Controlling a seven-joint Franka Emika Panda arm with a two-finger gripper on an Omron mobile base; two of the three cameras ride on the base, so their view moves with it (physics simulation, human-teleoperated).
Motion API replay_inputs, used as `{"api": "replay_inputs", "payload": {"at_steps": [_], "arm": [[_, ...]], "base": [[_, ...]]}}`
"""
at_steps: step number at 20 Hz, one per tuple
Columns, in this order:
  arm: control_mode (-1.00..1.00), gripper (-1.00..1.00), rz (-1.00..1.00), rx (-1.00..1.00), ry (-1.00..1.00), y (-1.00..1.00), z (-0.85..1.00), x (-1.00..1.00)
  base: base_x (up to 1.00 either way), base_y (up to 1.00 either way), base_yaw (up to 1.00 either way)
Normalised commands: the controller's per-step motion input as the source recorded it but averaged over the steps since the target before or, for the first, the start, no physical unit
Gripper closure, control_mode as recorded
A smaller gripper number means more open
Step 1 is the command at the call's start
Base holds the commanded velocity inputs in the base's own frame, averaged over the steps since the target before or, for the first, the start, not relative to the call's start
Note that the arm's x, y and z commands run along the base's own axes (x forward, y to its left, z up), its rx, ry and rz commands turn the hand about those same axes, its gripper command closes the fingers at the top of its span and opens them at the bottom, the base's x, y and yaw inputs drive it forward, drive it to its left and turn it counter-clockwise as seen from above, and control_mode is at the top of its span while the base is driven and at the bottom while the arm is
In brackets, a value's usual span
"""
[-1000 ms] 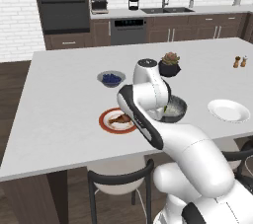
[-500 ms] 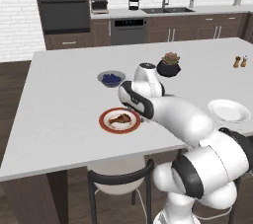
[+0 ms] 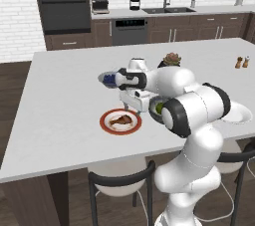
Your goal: Pick the chicken drumstick and lime from their plates and place them in the bowl. Then put the bowl in the fridge.
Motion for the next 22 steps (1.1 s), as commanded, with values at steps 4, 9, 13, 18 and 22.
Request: {"api": "replay_inputs", "payload": {"at_steps": [4, 9, 13, 18, 22], "arm": [[-1.0, -1.0, 0.0, -0.08, -0.09, 0.08, -0.6, 0.09], [-1.0, -1.0, 0.0, -0.03, -0.15, 0.04, -0.33, 0.05], [-1.0, -1.0, 0.0, 0.0, -0.07, 0.0, -0.29, 0.09], [-1.0, -1.0, 0.0, 0.0, -0.09, 0.0, -0.16, 0.16], [-1.0, -1.0, 0.0, 0.0, -0.08, 0.02, -0.07, 0.18]], "base": [[0.0, 0.0, 0.0], [0.0, 0.0, 0.0], [0.0, 0.0, 0.0], [0.0, 0.0, 0.0], [0.0, 0.0, 0.0]]}}
